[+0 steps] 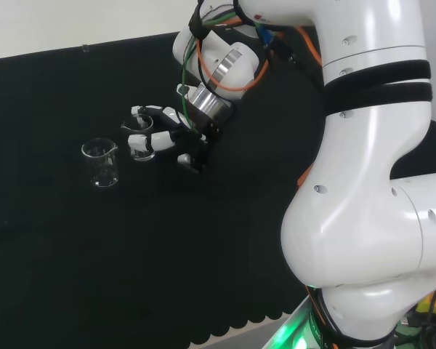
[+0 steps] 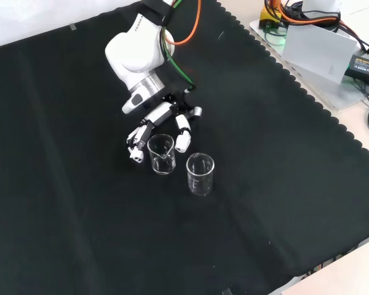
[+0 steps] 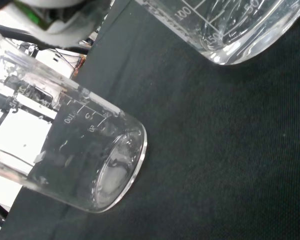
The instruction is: Pick up the beaker on the right.
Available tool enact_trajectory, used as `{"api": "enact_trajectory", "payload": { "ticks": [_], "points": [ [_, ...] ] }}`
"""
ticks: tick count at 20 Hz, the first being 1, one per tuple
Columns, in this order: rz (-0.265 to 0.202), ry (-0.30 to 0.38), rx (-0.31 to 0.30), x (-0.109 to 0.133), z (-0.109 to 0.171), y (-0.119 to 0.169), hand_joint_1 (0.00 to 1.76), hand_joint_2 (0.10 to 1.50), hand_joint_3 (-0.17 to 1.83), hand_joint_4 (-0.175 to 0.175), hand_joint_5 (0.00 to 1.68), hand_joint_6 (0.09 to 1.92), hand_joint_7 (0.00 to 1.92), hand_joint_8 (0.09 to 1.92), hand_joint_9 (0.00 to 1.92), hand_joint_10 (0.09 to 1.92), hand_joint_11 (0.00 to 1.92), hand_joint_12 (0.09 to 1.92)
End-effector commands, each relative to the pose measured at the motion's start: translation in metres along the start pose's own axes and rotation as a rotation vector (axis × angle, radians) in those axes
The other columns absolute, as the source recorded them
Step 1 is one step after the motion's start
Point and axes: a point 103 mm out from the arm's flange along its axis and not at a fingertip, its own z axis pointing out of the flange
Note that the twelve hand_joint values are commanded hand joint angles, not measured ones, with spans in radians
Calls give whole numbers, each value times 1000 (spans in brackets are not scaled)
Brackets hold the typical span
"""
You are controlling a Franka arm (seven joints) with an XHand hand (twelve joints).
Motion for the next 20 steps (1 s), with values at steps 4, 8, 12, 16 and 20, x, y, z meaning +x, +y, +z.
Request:
{"api": "enact_trajectory", "payload": {
  "ticks": [4, 8, 12, 16, 20],
  "points": [
    [6, -15, -22, 2, 2, 4, 880, 501, 670, -48, 426, 87, 368, 593, 441, 598, 0, 1274],
    [9, -13, -30, 3, 4, 8, 918, 488, 680, -44, 492, 87, 419, 603, 457, 594, 0, 1303],
    [14, 2, -47, 3, 6, 10, 935, 485, 685, -40, 537, 95, 444, 606, 469, 592, 3, 1322],
    [37, 36, -91, 2, 8, 9, 964, 505, 678, -27, 597, 455, 571, 556, 569, 533, 75, 1314],
    [59, 57, -161, 5, 6, 9, 1049, 624, 633, 22, 873, 902, 870, 564, 830, 501, 317, 1275]
  ]
}}
